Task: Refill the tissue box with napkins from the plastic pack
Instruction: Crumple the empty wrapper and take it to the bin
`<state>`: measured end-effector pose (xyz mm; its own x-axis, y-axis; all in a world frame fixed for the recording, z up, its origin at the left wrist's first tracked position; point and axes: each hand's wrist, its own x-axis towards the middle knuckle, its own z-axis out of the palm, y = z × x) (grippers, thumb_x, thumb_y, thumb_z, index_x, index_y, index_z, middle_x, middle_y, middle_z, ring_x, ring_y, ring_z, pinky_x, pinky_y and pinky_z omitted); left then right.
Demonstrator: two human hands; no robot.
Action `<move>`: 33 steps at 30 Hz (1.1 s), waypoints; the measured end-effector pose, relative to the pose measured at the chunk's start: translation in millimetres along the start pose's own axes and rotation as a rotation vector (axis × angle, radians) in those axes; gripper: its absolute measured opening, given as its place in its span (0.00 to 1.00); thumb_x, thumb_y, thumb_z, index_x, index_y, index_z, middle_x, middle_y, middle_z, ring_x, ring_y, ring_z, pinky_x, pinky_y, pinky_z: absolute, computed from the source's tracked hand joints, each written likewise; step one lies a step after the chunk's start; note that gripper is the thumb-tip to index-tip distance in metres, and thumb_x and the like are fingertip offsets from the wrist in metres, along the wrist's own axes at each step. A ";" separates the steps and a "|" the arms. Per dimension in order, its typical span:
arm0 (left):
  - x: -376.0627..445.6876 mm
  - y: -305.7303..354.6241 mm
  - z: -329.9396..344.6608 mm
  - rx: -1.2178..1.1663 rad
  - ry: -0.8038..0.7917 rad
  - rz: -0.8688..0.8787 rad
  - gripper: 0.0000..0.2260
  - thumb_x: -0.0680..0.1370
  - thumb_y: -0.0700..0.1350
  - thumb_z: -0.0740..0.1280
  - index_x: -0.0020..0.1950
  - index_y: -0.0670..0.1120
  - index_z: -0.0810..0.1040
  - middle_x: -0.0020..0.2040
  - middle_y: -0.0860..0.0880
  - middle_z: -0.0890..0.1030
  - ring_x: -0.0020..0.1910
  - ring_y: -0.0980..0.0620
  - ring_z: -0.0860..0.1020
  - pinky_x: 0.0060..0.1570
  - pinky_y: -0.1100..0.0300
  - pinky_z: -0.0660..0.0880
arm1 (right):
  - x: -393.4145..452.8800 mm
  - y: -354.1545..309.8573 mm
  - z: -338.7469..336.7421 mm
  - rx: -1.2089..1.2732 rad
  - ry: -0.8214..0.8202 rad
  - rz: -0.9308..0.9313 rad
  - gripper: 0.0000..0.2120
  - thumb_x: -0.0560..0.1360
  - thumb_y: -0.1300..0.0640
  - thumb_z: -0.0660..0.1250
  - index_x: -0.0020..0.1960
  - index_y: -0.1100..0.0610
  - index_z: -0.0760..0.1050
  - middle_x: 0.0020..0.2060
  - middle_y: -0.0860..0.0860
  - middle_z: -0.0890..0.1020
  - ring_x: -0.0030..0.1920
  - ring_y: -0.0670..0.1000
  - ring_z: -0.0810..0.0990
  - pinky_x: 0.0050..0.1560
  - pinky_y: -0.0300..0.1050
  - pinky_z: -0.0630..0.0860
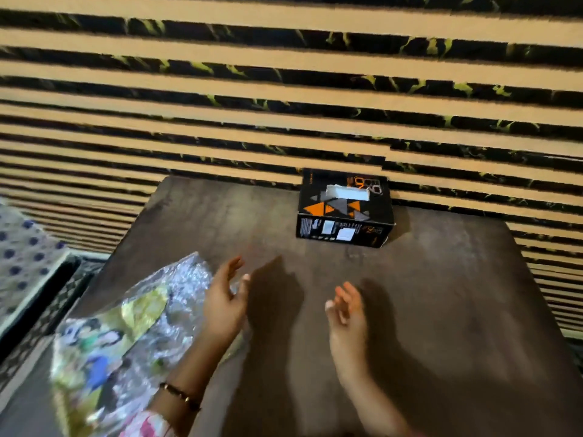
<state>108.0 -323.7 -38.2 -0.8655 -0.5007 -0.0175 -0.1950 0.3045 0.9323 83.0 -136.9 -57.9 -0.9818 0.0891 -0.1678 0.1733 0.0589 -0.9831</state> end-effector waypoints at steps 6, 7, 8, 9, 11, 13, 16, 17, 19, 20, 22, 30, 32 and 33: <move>-72.3 -49.7 -83.3 0.547 0.411 -0.139 0.27 0.70 0.50 0.61 0.69 0.46 0.67 0.70 0.39 0.66 0.70 0.35 0.60 0.68 0.38 0.58 | -57.4 20.8 58.0 -0.407 -0.546 -0.172 0.39 0.67 0.26 0.49 0.66 0.49 0.71 0.63 0.46 0.70 0.68 0.42 0.64 0.71 0.40 0.58; -79.6 -56.4 -90.4 0.601 0.455 -0.252 0.28 0.71 0.49 0.63 0.71 0.49 0.64 0.73 0.38 0.60 0.73 0.35 0.54 0.69 0.36 0.54 | -58.4 18.8 64.6 -0.471 -0.627 -0.157 0.40 0.67 0.27 0.50 0.67 0.52 0.71 0.66 0.49 0.69 0.70 0.45 0.62 0.71 0.39 0.56; -87.9 -60.3 -97.4 0.621 0.463 -0.401 0.30 0.72 0.49 0.66 0.73 0.52 0.60 0.76 0.38 0.54 0.74 0.35 0.51 0.69 0.36 0.51 | -60.1 15.5 69.7 -0.545 -0.697 -0.152 0.35 0.71 0.32 0.55 0.67 0.56 0.71 0.68 0.52 0.69 0.72 0.48 0.62 0.69 0.37 0.54; -93.7 -65.9 -100.9 0.621 0.430 -0.549 0.33 0.73 0.49 0.67 0.75 0.56 0.56 0.76 0.38 0.51 0.74 0.36 0.49 0.70 0.37 0.49 | -60.0 14.2 72.5 -0.608 -0.745 -0.156 0.27 0.75 0.42 0.61 0.66 0.59 0.71 0.69 0.56 0.70 0.72 0.51 0.64 0.68 0.35 0.55; -102.7 -72.4 -105.5 0.605 0.358 -0.701 0.38 0.73 0.52 0.67 0.75 0.60 0.47 0.76 0.36 0.51 0.73 0.35 0.53 0.70 0.39 0.53 | -58.9 13.4 77.0 -0.646 -0.764 -0.163 0.18 0.77 0.58 0.62 0.64 0.64 0.72 0.68 0.59 0.71 0.70 0.53 0.67 0.67 0.34 0.57; -105.6 -74.1 -102.4 0.594 0.330 -0.665 0.39 0.73 0.51 0.67 0.75 0.60 0.44 0.74 0.35 0.56 0.70 0.34 0.60 0.65 0.40 0.60 | -58.4 12.9 74.4 -0.635 -0.726 -0.137 0.17 0.77 0.62 0.62 0.63 0.66 0.72 0.67 0.59 0.73 0.69 0.54 0.70 0.65 0.32 0.59; -102.8 -64.2 -86.1 0.516 0.260 -0.457 0.36 0.73 0.44 0.67 0.76 0.57 0.51 0.70 0.35 0.66 0.64 0.32 0.67 0.60 0.42 0.67 | -62.0 8.7 58.3 -0.541 -0.669 -0.037 0.17 0.76 0.65 0.62 0.64 0.66 0.71 0.65 0.59 0.74 0.65 0.51 0.72 0.57 0.26 0.60; -103.1 -60.6 -77.8 0.471 0.213 -0.382 0.35 0.73 0.44 0.67 0.75 0.56 0.54 0.68 0.36 0.69 0.63 0.33 0.69 0.60 0.43 0.68 | -62.8 7.7 51.2 -0.499 -0.648 0.019 0.17 0.76 0.66 0.62 0.64 0.66 0.71 0.64 0.59 0.75 0.62 0.50 0.73 0.55 0.26 0.61; -105.7 -53.4 -55.7 0.389 0.080 -0.243 0.32 0.72 0.50 0.67 0.73 0.59 0.58 0.66 0.38 0.73 0.62 0.36 0.73 0.59 0.46 0.71 | -64.7 5.8 34.4 -0.388 -0.589 0.124 0.17 0.76 0.66 0.62 0.64 0.66 0.71 0.63 0.59 0.76 0.58 0.47 0.73 0.53 0.29 0.65; -107.6 -49.3 -42.4 0.345 -0.001 -0.173 0.32 0.69 0.54 0.66 0.72 0.61 0.59 0.66 0.41 0.73 0.62 0.39 0.73 0.60 0.48 0.72 | -66.4 4.8 24.0 -0.323 -0.557 0.162 0.17 0.76 0.67 0.61 0.65 0.65 0.71 0.62 0.59 0.77 0.57 0.46 0.73 0.54 0.31 0.66; -114.3 -41.7 -21.0 0.231 -0.159 -0.073 0.34 0.64 0.63 0.65 0.69 0.63 0.60 0.67 0.47 0.71 0.65 0.48 0.71 0.63 0.54 0.69 | -70.7 6.6 10.9 -0.206 -0.505 0.232 0.16 0.77 0.68 0.60 0.64 0.62 0.72 0.61 0.57 0.78 0.56 0.47 0.74 0.54 0.33 0.69; -117.4 -17.6 24.3 0.215 -0.327 0.194 0.23 0.68 0.44 0.69 0.56 0.66 0.70 0.57 0.58 0.79 0.55 0.58 0.78 0.52 0.70 0.72 | -83.5 5.2 -36.4 0.178 -0.336 0.395 0.10 0.78 0.63 0.58 0.52 0.57 0.77 0.45 0.53 0.82 0.44 0.52 0.80 0.42 0.40 0.76; -116.4 -15.7 25.0 0.215 -0.305 0.215 0.20 0.68 0.41 0.68 0.53 0.63 0.73 0.53 0.58 0.81 0.52 0.58 0.80 0.52 0.64 0.75 | -79.1 11.7 -46.7 -0.016 -0.102 0.152 0.08 0.75 0.62 0.63 0.46 0.50 0.78 0.44 0.51 0.82 0.44 0.55 0.80 0.42 0.47 0.79; -117.4 -11.1 25.0 0.194 -0.328 0.228 0.19 0.68 0.40 0.68 0.53 0.61 0.73 0.52 0.60 0.82 0.51 0.60 0.80 0.53 0.62 0.75 | -78.4 10.2 -51.6 -0.119 -0.042 0.083 0.06 0.72 0.56 0.67 0.48 0.47 0.77 0.47 0.48 0.81 0.46 0.55 0.81 0.46 0.52 0.80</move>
<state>200.2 -248.1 -55.6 -0.9909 -0.1292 0.0377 -0.0383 0.5392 0.8413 165.7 -92.0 -51.0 -0.9656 0.0573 -0.2537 0.2598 0.1706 -0.9505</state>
